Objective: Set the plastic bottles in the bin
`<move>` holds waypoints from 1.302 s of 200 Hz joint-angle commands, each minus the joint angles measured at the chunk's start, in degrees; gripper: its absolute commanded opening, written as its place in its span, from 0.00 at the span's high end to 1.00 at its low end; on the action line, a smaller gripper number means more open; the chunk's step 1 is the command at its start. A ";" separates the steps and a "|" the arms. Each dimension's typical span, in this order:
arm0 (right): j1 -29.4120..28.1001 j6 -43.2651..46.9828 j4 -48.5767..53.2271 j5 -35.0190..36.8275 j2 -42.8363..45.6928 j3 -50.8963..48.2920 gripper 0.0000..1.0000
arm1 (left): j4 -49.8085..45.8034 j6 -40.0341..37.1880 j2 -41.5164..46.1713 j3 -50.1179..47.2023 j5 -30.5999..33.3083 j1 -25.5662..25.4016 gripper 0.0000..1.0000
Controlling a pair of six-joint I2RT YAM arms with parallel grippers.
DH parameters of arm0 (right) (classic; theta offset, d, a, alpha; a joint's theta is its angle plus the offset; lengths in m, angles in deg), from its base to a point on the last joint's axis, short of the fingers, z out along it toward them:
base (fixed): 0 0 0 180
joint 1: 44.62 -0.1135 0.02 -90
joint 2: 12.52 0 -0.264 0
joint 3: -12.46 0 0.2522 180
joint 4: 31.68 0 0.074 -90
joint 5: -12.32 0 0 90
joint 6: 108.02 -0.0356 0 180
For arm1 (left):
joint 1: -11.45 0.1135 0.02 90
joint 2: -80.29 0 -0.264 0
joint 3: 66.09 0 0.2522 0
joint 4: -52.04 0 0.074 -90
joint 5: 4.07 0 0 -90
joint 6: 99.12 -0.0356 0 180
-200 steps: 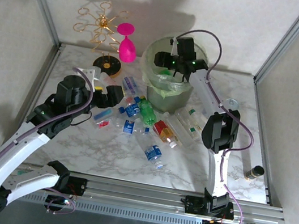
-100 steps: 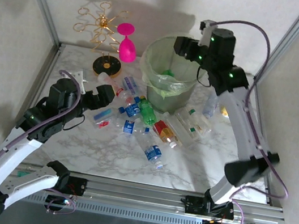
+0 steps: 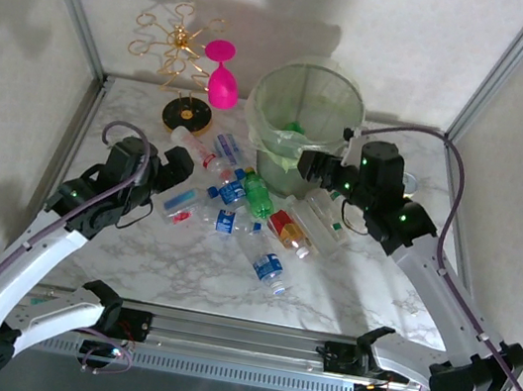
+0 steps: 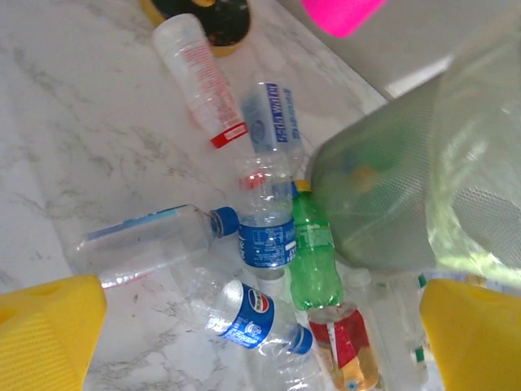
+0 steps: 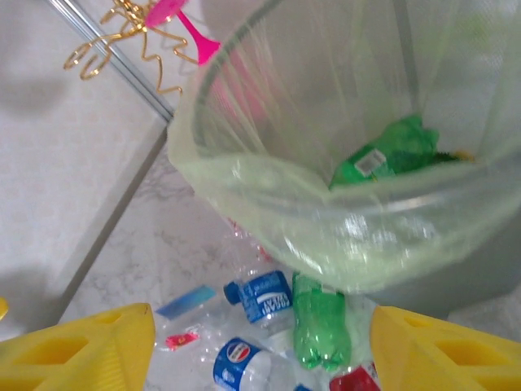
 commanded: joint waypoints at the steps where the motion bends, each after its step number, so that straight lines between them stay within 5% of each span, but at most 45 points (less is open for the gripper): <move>1: -1.00 -3.86 -4.17 2.57 3.84 -3.48 0.30 | -3.91 17.70 -4.27 -2.75 3.62 1.17 0.01; 62: -1.11 -1.82 -2.33 9.42 6.50 -7.31 0.30 | 1.19 44.10 -14.46 -6.39 1.70 3.04 0.00; 101: -1.17 -0.80 -0.66 13.87 5.97 -7.15 0.30 | 4.97 52.39 -17.57 -7.34 -0.02 3.23 0.00; 149: -1.26 -0.05 0.75 17.04 7.23 -7.86 0.30 | 10.90 52.67 -23.87 -7.94 -4.92 2.07 0.02; 260: -1.52 -1.52 8.06 23.35 18.86 -7.53 0.29 | 23.11 55.01 -28.61 -15.15 -5.03 6.42 0.05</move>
